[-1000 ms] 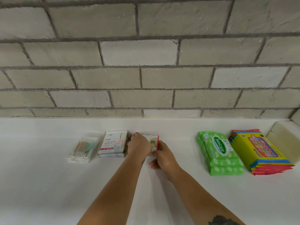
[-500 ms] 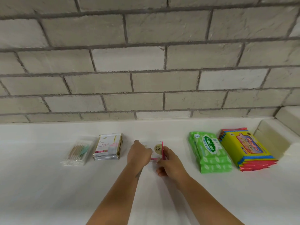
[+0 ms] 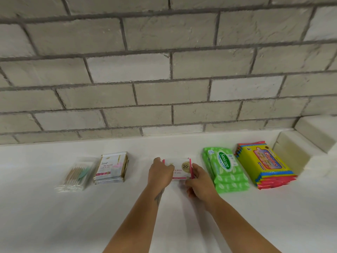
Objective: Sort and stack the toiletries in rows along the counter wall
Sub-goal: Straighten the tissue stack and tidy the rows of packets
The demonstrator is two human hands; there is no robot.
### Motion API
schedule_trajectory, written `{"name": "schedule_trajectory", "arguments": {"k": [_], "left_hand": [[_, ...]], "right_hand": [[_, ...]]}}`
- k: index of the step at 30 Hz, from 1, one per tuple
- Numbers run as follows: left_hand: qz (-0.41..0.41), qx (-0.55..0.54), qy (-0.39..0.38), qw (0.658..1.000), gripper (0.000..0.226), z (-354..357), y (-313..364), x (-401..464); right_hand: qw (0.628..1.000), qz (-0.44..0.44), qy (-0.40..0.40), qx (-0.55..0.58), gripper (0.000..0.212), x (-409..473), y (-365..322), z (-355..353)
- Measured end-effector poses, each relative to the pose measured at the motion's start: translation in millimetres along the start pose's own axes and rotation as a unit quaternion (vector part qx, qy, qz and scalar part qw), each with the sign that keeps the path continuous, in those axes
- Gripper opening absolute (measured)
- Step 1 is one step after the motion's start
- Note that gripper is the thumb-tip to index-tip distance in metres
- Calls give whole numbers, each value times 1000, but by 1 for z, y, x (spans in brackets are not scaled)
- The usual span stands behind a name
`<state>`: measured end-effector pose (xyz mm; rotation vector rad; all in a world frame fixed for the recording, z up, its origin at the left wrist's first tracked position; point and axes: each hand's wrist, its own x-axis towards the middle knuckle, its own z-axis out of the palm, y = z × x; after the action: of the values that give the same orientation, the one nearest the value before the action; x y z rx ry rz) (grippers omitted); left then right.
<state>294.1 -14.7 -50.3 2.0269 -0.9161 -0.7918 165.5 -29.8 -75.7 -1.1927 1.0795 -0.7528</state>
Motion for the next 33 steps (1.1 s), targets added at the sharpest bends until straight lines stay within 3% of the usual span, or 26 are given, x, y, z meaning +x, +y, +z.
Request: {"name": "schedule_trajectory", "arguments": {"k": [4,6,12,15,19,22,30,33], "left_hand": [[-12,-17,4,1000,53,3,3,5],[-17,-29,3,999,52,5,4,9],[-32,-44,-2,999,37,5,4,18],[-25,-28,-8,999,8,4,3,22],[-4,9,-28,1000,5,3,3,21],[1,11,-34,999,24,3,4,21],[4,2,-56,998,29,3,8,18],[4,12,-60,998,30,3,7,19]], "right_hand": [[999,4,32,-21,41,6,-5,-2],[999,4,43,-28,44,10,-6,-2],[991,4,30,-128,62,23,-5,-2],[980,-9,39,-197,66,28,-5,-1],[965,-11,47,-258,66,30,-9,-1],[952,-17,47,-301,59,30,-14,-2],[908,-21,29,-417,55,35,-18,0],[920,-10,49,-390,60,36,-15,2]]}}
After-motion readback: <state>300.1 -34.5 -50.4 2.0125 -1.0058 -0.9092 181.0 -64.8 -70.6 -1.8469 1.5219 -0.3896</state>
